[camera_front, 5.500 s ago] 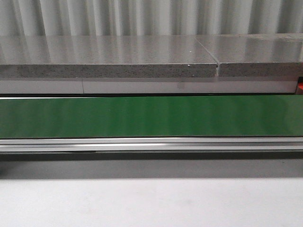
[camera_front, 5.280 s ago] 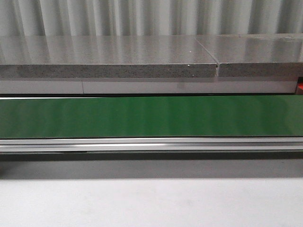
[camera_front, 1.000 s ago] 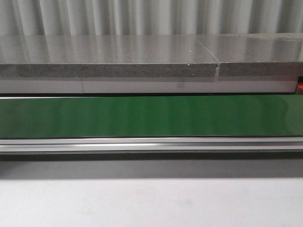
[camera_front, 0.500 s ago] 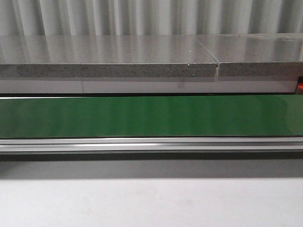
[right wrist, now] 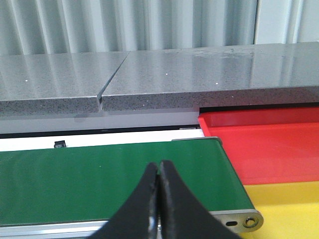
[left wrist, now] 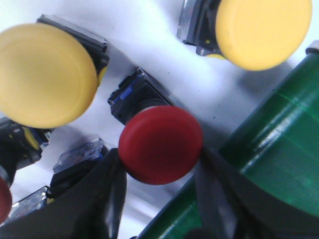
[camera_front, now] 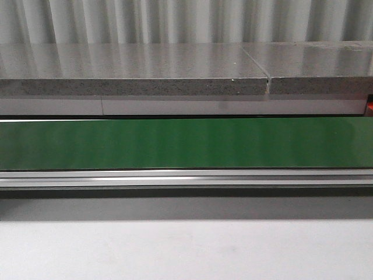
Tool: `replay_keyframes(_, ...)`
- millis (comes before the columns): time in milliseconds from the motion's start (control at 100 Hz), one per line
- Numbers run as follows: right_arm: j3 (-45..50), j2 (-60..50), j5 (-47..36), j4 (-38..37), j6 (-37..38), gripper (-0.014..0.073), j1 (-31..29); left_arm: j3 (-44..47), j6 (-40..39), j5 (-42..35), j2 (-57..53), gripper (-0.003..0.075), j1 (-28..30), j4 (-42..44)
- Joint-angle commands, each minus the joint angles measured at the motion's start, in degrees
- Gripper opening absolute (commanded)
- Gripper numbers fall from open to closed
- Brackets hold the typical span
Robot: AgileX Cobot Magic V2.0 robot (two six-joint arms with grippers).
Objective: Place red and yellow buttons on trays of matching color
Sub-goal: 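Lift the red button with the left gripper and set it on the belt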
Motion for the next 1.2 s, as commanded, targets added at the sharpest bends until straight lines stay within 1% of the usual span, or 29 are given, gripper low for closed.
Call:
replay_keyframes(0, -1.08, -1.05, -4.5, -0.46, -0.4, -0.0066, -0.35, -2.09, -0.34, -0.11, -4.14, 0.0092, 0.06, -0.4)
replay_keyframes(120, -1.08, -1.05, -4.5, -0.46, -0.4, -0.0066, -0.35, -3.3, 0.53, -0.11, -6.25, 0.0092, 0.06, -0.4)
replay_keyframes(370, -1.08, -1.05, -4.5, -0.46, -0.4, -0.0066, -0.35, -3.44, 5.52, 1.97, -12.17, 0.0092, -0.55, -0.24)
replay_keyframes(650, -1.08, -1.05, -4.5, -0.46, -0.4, -0.0066, -0.35, -3.44, 7.1, 4.76, -17.66, 0.0092, -4.42, -0.35)
replay_keyframes(920, -1.08, -1.05, -4.5, -0.46, -0.4, -0.0067, -0.34, -3.05, 7.0, 4.66, -17.49, 0.0092, -10.11, -0.9)
replay_keyframes(1190, -1.08, -1.05, -4.5, -0.46, -0.4, -0.0067, -0.34, -3.05, 7.0, 4.66, -13.58, 0.0092, -10.78, -2.09)
